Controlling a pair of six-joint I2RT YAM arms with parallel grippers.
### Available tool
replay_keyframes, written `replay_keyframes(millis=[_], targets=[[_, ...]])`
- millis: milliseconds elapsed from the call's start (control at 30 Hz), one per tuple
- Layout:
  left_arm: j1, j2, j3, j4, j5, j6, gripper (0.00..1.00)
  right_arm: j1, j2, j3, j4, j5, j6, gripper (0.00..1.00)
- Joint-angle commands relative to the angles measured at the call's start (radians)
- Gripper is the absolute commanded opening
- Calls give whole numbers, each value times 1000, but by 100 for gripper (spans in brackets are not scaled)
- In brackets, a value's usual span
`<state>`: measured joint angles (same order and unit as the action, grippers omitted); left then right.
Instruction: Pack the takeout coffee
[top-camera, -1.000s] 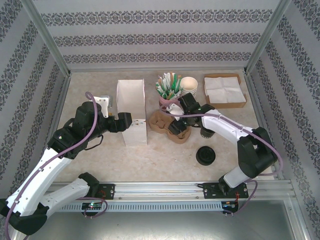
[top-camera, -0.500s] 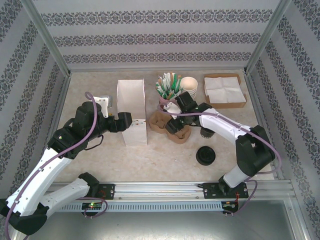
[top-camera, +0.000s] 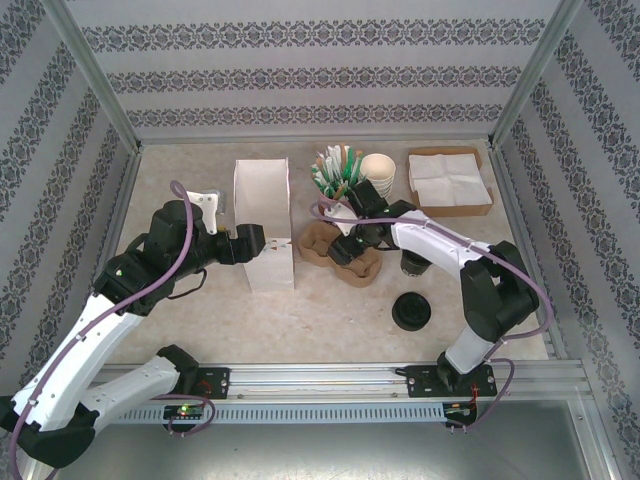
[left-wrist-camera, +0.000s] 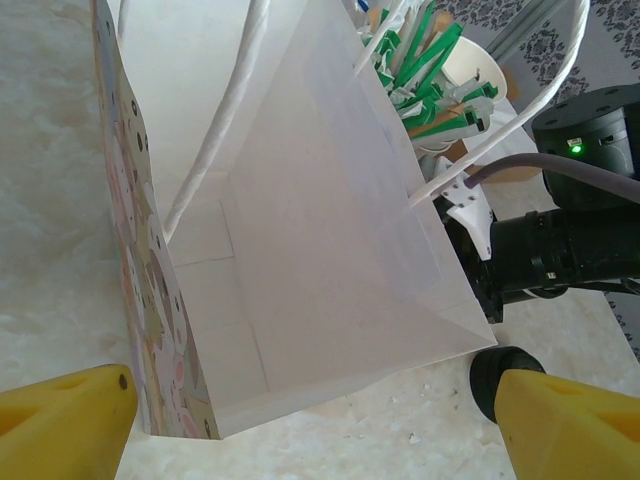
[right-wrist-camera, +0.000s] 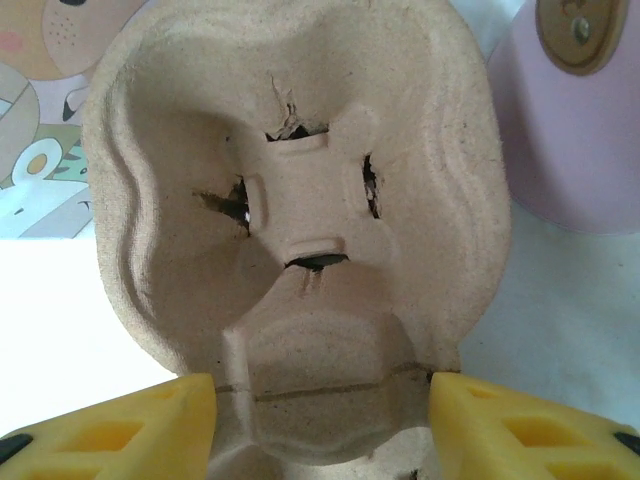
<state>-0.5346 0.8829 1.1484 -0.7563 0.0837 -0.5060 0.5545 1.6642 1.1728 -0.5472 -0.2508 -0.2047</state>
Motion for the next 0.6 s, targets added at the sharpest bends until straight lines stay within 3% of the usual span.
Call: replay_keyframes(millis=[0, 567], targets=[[10, -1, 35, -34, 15, -20, 93, 13, 20, 24, -36, -12, 3, 58], [9, -4, 31, -35, 7, -35, 93, 56, -1, -16, 0, 71, -69, 55]])
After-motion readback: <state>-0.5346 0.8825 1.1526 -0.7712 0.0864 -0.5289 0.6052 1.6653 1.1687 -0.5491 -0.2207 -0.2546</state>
